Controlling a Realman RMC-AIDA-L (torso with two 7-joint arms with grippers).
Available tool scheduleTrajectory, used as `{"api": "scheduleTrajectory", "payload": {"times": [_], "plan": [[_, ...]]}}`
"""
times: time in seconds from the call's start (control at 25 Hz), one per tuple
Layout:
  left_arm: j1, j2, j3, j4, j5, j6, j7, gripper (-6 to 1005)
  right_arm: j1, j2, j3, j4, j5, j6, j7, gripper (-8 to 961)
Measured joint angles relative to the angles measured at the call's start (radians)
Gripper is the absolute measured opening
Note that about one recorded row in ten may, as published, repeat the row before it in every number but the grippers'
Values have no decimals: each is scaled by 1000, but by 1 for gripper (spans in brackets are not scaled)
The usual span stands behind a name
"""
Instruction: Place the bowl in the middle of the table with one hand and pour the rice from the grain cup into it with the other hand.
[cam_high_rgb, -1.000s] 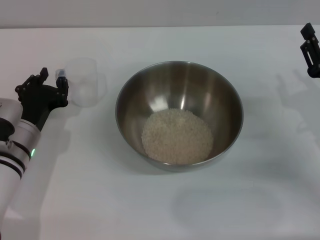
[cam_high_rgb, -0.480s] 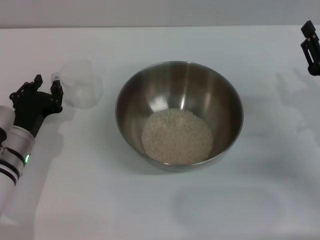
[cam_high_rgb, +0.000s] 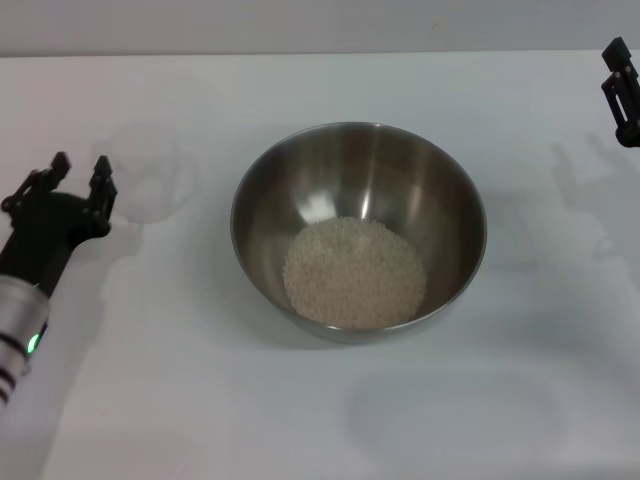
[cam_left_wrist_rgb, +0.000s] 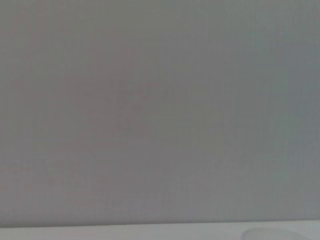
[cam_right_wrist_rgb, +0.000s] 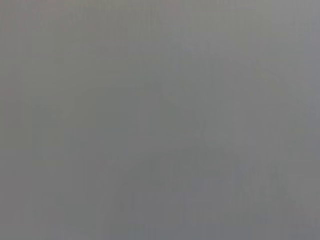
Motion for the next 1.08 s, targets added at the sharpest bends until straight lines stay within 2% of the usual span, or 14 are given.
{"api": "scheduleTrajectory", "payload": {"times": [0.08, 0.24, 0.56, 0.68, 1.08], "plan": [[17, -1, 1, 17, 4, 27, -30, 415, 0, 0, 0, 0, 0, -2, 0, 476], [88, -1, 35, 35, 53, 172, -97, 638, 0, 0, 1, 7, 0, -3, 0, 476], [111, -5, 37, 48, 65, 274, -145, 829, -3, 4, 2, 8, -1, 2, -5, 476], [115, -10, 37, 44, 64, 312, -142, 829, -5, 6, 2, 8, -5, 4, -8, 476], [88, -10, 5, 41, 61, 308, -144, 829, -8, 14, -7, 5, -7, 7, -2, 476]]}}
